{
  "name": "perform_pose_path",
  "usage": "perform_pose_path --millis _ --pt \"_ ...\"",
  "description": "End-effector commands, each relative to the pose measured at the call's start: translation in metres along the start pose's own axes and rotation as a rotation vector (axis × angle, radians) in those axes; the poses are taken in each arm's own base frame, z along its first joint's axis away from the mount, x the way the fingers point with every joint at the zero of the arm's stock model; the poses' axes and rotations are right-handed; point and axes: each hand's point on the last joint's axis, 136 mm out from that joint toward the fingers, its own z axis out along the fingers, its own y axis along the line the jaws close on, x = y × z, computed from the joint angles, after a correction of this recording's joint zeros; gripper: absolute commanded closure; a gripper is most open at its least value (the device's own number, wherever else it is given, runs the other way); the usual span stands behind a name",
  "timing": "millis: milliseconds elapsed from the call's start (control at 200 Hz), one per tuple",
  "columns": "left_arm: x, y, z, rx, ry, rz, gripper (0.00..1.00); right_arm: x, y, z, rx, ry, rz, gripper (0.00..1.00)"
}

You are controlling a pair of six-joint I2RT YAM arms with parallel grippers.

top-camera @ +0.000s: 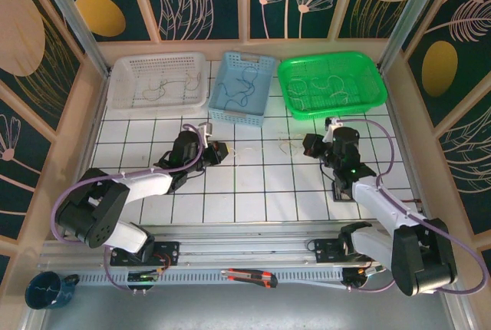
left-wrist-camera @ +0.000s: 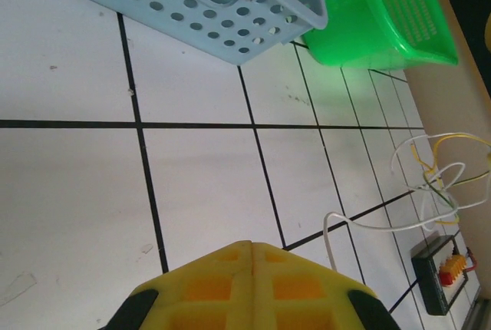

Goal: Untangle the cables

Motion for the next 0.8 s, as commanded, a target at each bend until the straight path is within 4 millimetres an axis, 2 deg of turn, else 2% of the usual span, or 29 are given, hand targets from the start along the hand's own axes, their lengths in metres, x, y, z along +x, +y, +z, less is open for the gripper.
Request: perform_pose_path --millis 0,190,390,515,716,796 --pt "0.001 0.005 -0.005 -0.032 -0.011 0.024 1.0 0.001 0.006 -0.005 -0.042 0.001 0.011 1.0" --pt "0.012 0.019 0.001 -0.069 0.03 0.018 1.0 -0.003 0.053 -0.016 -0.293 0.002 -0.037 1.0" --pt "0.023 0.037 0.007 -0.125 0.057 0.015 1.0 -0.019 0.063 -0.03 -0.329 -0.071 -0.05 1.0" --pt "0.025 0.041 0.006 -0.143 0.059 0.024 1.0 -0.036 0.053 -0.038 -0.277 -0.126 -0.025 1.0" --pt "0.026 0.045 0.004 -0.155 0.055 0.025 1.0 -0.066 0.014 -0.052 -0.178 -0.241 0.091 1.0" --pt "0.027 0.047 0.003 -0.157 0.055 0.025 1.0 -0.072 0.012 -0.055 -0.199 -0.259 0.115 1.0"
